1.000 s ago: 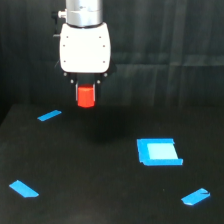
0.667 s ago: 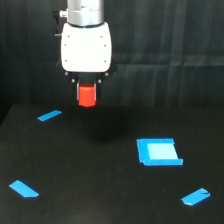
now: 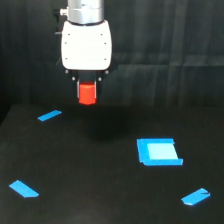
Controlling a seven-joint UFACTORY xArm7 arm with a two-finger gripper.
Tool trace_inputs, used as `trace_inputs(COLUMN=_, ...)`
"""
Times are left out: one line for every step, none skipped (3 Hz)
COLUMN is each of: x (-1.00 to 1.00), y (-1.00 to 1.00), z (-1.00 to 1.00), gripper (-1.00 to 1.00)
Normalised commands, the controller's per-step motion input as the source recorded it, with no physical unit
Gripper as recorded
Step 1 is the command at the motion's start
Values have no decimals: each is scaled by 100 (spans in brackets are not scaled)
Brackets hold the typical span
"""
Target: Pick up the red object from the table
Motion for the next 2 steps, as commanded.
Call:
trace_inputs(x=8, y=6, z=5, gripper=-92)
trace_inputs(x=-1, y=3, z=15, gripper=-94)
